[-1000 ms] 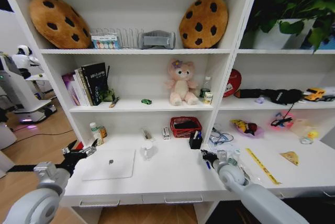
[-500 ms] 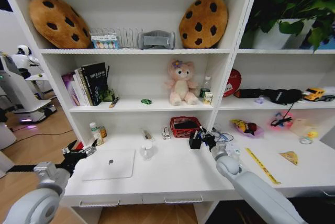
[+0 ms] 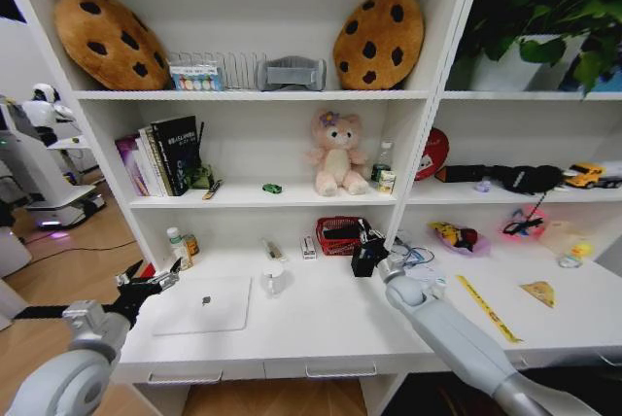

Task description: Organize the objects on the table.

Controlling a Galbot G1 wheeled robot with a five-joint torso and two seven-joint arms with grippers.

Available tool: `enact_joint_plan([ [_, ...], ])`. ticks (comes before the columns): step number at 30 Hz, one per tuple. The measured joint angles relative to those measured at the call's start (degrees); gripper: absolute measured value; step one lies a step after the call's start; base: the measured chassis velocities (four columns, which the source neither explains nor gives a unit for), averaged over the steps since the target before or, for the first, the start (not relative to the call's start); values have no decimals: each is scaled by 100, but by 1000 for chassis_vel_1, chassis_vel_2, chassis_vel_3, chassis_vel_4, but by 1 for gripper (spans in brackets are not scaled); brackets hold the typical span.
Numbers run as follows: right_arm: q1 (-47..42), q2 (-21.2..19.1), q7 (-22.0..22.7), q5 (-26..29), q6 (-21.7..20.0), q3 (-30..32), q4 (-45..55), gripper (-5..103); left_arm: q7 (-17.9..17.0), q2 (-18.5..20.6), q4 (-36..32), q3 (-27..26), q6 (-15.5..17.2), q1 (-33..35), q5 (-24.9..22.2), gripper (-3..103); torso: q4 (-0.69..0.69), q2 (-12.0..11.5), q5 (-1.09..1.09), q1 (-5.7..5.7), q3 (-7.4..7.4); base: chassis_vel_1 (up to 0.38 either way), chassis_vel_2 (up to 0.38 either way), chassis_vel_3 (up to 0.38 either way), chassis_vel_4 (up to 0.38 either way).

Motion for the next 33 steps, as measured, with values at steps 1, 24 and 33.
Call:
enact_joint_plan([
  [1, 35, 37, 73, -41, 96, -48, -157, 12, 0, 0, 0, 0, 0, 0, 0, 100, 0, 0, 1, 0, 0, 0, 0, 0, 0],
  [24, -418, -330, -314, 799, -905, 256, 941, 68, -4, 0, 0, 0, 0, 0, 0, 100, 2, 0, 0, 0, -1, 0, 0, 0, 0],
  [33, -1859, -1103, 244, 1277, -2139, 976, 3464, 100, -1, 0, 0, 0, 0, 0, 0, 100, 0, 1, -1, -2, -1, 0, 0, 0, 0],
])
